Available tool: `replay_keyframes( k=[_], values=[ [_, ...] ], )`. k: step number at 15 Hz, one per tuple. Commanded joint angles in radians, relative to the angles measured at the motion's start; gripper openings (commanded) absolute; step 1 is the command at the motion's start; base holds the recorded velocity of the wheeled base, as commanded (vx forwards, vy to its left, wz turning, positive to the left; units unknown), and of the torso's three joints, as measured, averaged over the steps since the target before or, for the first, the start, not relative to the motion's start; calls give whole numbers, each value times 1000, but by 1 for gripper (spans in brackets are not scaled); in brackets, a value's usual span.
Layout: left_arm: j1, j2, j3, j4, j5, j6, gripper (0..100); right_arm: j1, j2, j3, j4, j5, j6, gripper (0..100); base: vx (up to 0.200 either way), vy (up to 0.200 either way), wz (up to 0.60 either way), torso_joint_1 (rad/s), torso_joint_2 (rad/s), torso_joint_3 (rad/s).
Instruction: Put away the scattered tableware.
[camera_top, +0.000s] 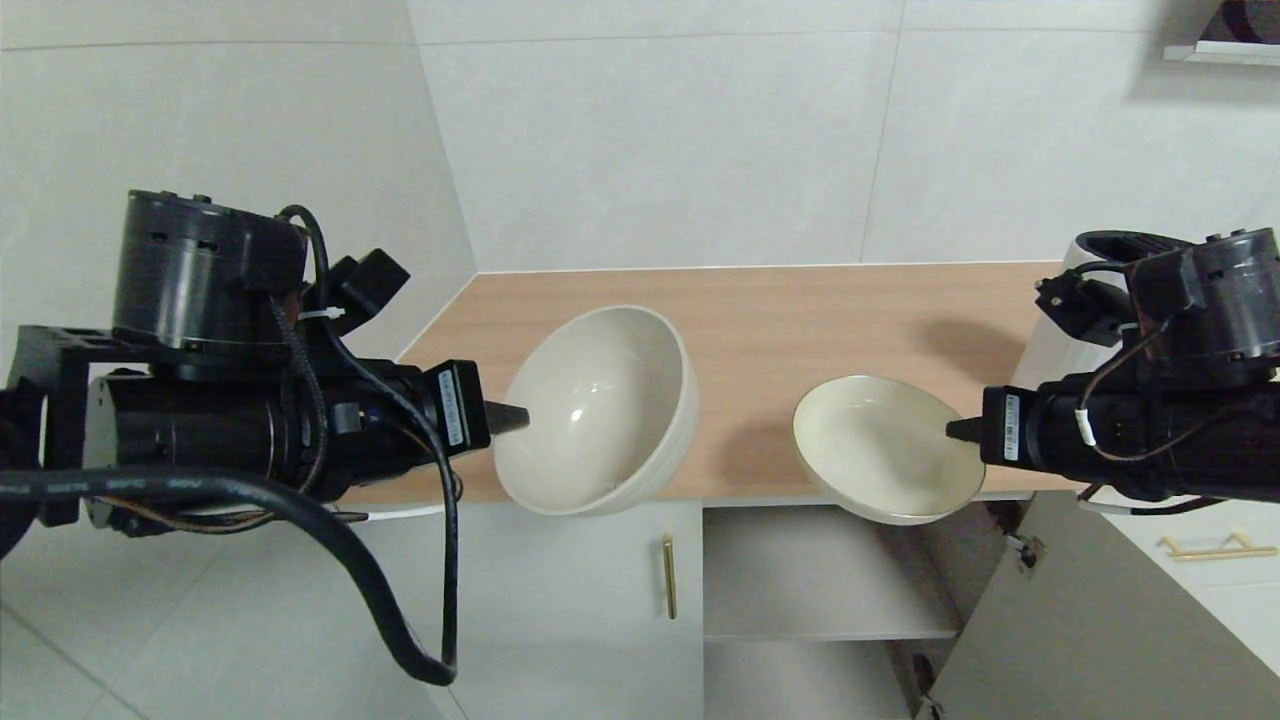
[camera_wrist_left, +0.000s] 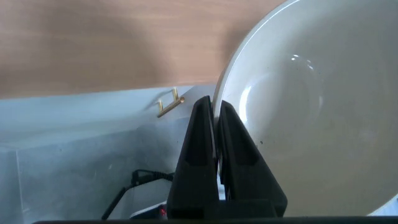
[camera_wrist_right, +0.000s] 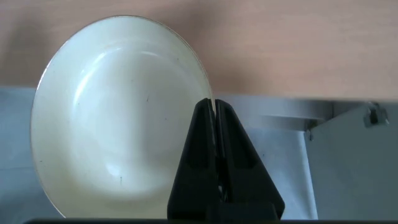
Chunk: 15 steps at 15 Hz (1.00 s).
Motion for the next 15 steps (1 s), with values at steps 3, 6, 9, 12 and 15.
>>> replay_keyframes(
  k=[3,6,9,12,15],
  values=[
    [-38,40,6,7,3,1,0,2,-109,75,-2,62,-10,0,0,0,0,0,0,0],
    [-41,67,2,21,8,1,0,1,-100,75,-2,59,-11,0,-133,0,0,2,3,-2],
    [-41,67,2,21,8,3,0,1,-89,77,-2,57,-13,0,-67,0,0,7,-1,2],
    [-41,67,3,21,8,21,0,1,-75,83,-2,56,-30,0,0,0,0,0,0,0],
    [-41,67,3,21,8,24,0,-1,-62,86,-8,56,-30,0,0,0,0,0,0,0]
  ],
)
